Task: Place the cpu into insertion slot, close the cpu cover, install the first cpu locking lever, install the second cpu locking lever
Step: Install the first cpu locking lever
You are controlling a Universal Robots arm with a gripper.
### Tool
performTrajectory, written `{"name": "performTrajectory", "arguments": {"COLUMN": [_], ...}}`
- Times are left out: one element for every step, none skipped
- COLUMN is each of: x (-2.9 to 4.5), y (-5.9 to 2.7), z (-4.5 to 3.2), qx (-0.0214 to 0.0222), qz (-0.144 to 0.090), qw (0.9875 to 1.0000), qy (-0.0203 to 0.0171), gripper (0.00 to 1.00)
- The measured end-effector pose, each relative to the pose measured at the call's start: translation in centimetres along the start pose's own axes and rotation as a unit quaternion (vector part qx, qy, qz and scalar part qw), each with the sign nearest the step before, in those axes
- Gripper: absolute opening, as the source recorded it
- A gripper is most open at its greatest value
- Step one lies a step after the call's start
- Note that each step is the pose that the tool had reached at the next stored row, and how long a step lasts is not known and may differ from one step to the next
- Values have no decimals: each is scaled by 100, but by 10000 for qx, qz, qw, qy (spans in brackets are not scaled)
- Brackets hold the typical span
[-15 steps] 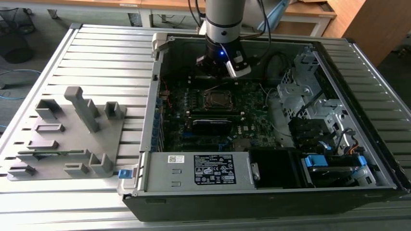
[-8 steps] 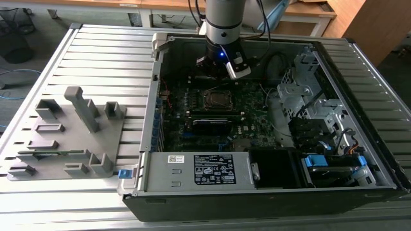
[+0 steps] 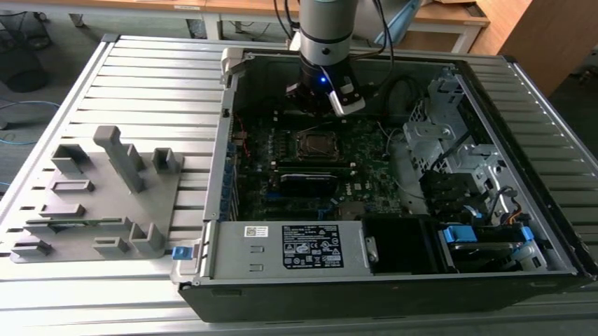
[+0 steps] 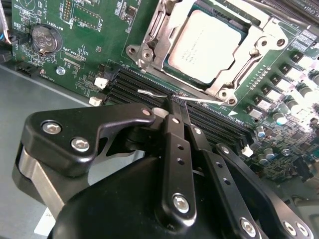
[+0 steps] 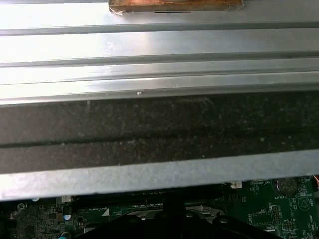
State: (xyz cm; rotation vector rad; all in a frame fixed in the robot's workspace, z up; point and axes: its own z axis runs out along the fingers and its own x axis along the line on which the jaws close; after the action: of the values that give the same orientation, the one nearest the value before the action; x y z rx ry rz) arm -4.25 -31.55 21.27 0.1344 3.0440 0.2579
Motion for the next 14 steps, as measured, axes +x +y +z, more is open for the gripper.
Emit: {"name": "performTrajectory", "arguments": {"x": [0,-2,-3,-3,-3,-3,-3,-3,-3,-3,-3,-3,-3,-5], "y": [0,0,0,0,0,-1,-1,-1,-1,-2,-2,-2,-2,-2], "z": [0,3,4,5,6,8,10,10,11,13,14,14,16,17], "qx": [0,-1,-1,-1,-1,-2,-2,-1,-1,-1,-1,0,0,-1], "qz": [0,0,0,0,1,0,0,0,0,0,0,0,0,0], "qw": [10000,10000,10000,10000,10000,10000,10000,10000,10000,10000,10000,10000,10000,10000], "qy": [0,0,-1,0,-1,-1,-1,-1,0,0,0,0,0,0], "gripper": [11,11,11,11,11,11,11,11,11,11,11,11,11,11]}}
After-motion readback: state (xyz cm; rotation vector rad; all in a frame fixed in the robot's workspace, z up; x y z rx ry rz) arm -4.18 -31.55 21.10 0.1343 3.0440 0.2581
